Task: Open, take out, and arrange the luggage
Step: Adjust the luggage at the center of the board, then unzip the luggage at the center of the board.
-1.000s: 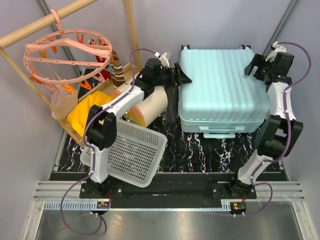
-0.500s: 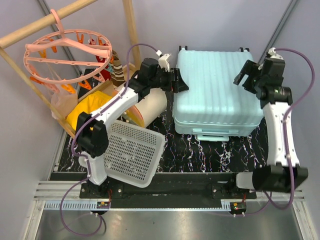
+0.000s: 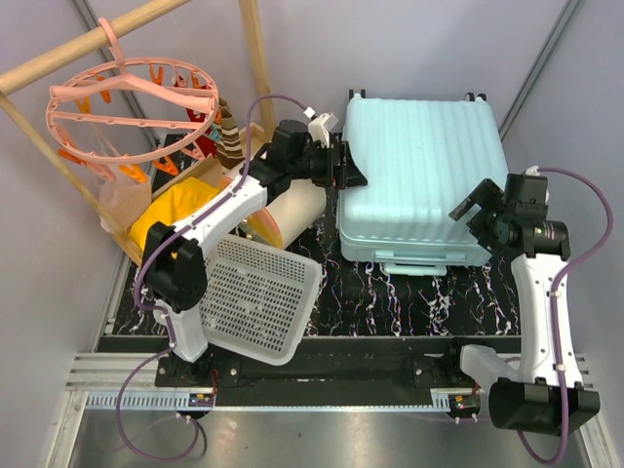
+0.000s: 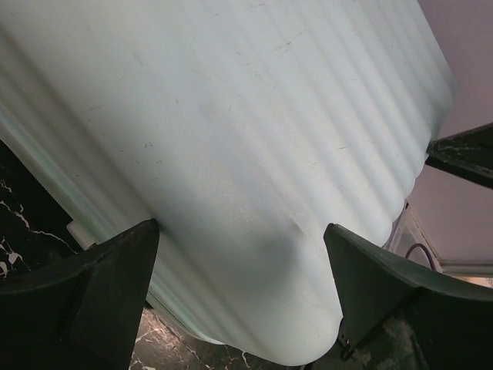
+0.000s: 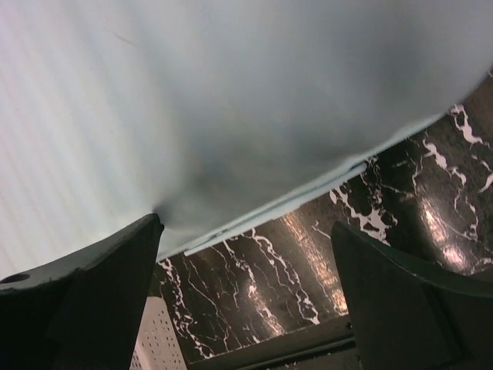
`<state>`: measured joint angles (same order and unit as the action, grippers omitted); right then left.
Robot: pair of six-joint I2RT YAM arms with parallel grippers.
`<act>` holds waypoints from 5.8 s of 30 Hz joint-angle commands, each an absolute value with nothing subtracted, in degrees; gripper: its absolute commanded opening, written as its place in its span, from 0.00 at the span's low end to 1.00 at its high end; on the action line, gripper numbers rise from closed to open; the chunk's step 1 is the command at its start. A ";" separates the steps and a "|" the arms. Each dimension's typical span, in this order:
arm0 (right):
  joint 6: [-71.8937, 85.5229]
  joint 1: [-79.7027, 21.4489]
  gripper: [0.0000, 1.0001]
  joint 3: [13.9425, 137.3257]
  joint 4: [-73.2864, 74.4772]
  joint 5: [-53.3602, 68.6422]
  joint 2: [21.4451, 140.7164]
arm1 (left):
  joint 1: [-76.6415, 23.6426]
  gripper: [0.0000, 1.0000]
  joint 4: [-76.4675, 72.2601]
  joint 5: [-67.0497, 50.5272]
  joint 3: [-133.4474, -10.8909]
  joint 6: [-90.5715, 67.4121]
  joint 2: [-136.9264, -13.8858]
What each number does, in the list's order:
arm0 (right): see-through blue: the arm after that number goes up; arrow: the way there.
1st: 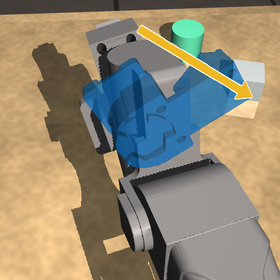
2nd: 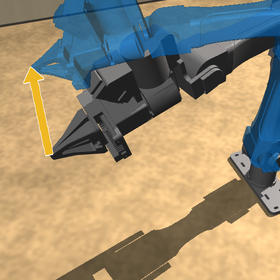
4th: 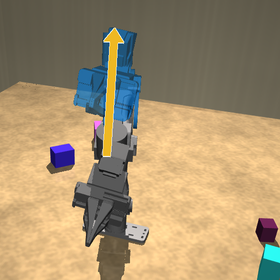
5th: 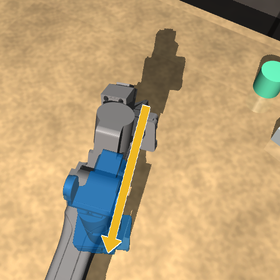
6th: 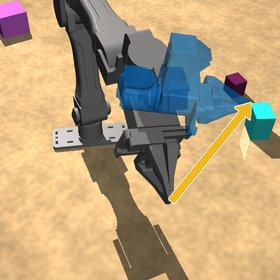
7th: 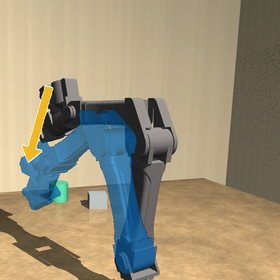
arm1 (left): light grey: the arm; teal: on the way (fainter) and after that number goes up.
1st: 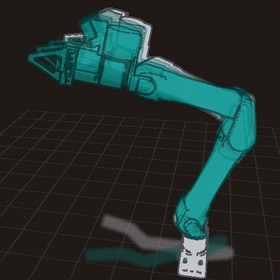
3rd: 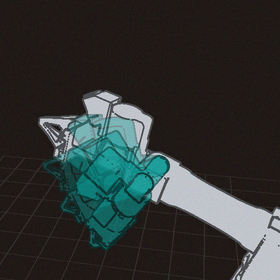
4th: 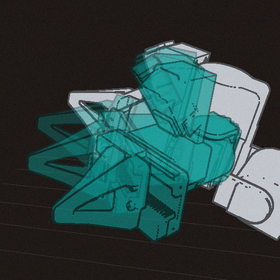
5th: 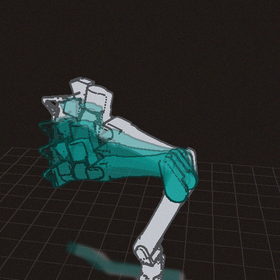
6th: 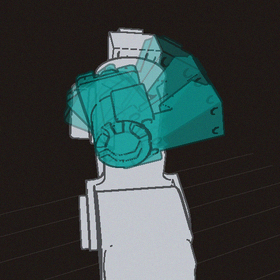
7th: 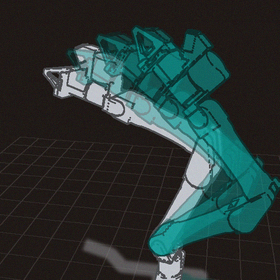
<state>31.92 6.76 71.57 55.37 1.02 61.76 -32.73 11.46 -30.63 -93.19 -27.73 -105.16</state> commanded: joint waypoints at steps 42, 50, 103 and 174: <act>24.61 18.11 0.96 68.10 33.31 2.89 77.25 | -40.43 0.94 23.64 -30.16 -103.28 -17.33 -102.76; 25.13 18.11 0.96 74.00 33.75 2.99 78.84 | -36.31 0.95 21.01 -18.55 -101.95 -19.42 -96.60; 4.92 -37.35 0.70 119.63 63.70 -42.27 118.30 | -16.70 0.98 9.93 -19.95 -82.79 -25.05 -86.57; 16.96 -33.49 0.44 92.64 79.10 -36.21 98.71 | -16.61 0.99 2.64 -30.23 -78.66 -23.55 -87.97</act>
<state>12.14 -36.77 100.03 58.78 -38.74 97.69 -16.91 4.71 -28.53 -77.84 -24.51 -88.44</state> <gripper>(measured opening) 0.498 0.987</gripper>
